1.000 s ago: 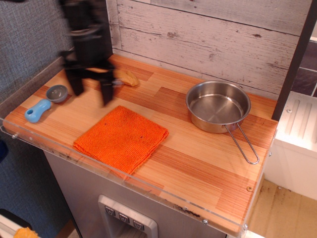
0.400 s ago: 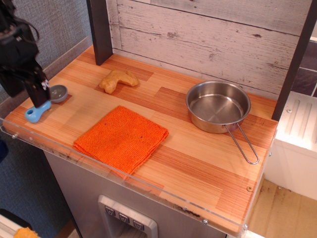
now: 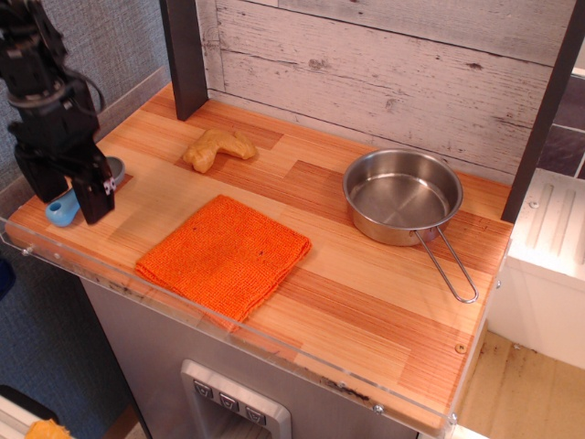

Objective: Put the blue spoon on the orange rag.

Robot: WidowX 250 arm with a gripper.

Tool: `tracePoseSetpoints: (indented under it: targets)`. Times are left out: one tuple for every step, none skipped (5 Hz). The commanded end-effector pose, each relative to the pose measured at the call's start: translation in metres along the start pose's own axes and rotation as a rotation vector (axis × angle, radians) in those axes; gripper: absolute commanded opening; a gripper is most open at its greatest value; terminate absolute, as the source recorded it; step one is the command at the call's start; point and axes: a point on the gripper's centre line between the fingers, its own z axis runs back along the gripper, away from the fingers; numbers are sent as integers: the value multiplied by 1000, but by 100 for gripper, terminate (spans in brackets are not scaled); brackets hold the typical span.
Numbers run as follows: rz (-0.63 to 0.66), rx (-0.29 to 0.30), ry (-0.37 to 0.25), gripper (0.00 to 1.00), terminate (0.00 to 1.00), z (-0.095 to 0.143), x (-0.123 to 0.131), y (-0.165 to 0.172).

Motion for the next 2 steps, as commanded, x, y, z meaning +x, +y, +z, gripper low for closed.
tracePoseSetpoints:
  targets:
    - [18,25,37,100,0,-9,1,6]
    - [25,24,20,0,0,-7,0,4]
